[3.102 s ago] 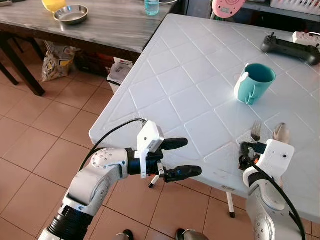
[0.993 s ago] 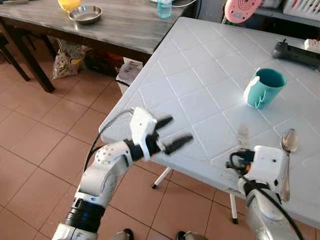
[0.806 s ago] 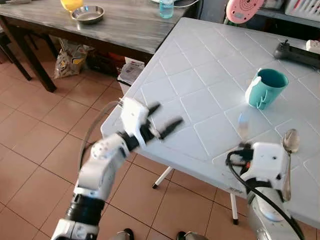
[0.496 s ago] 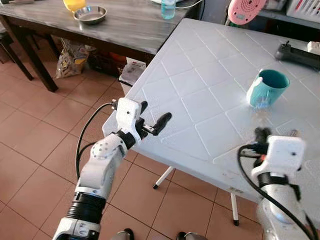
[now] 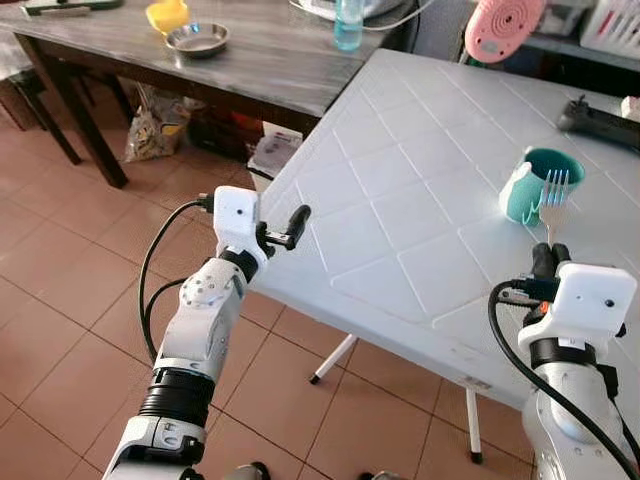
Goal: Setting the table
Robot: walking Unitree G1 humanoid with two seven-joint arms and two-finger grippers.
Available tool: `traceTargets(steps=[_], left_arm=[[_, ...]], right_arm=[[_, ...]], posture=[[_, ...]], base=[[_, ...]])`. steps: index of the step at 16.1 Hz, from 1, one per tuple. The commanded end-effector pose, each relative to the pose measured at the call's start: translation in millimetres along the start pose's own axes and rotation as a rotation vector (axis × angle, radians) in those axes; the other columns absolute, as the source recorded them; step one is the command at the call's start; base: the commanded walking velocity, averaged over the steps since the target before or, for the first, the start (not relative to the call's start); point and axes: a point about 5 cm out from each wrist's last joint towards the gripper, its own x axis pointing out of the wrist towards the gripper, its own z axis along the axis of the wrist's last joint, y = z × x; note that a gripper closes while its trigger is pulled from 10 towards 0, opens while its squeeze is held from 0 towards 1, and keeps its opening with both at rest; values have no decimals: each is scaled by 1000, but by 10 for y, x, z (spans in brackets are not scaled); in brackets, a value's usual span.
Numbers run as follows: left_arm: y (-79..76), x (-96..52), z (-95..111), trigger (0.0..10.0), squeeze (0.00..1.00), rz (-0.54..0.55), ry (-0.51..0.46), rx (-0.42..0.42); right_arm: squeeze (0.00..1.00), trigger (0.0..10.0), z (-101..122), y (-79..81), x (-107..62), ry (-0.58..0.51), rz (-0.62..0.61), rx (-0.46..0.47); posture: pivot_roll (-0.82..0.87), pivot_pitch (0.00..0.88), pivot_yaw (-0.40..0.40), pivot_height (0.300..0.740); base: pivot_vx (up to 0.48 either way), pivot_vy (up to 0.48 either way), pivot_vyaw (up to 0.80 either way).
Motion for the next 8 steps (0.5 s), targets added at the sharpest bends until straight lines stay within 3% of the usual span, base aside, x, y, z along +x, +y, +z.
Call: traceTargets(steps=[1,3,8], left_arm=[[-10,29,34,10000,0,-7,-11,6],[1,30,17,10000,0,1,-8,9],[5,43,14,10000,0,-1,-9,13]], right_arm=[[0,10000,53,-50,-28,-25,-16,-2],[0,10000,55,-57,-42,-23,-26,4],[0,10000,50,-60,-35,-13,-35,25]], posture=[[13,97,3,740],[8,101,3,740],[5,100,2,740]], base=[[0,0,0],[0,0,0],[0,369,0]])
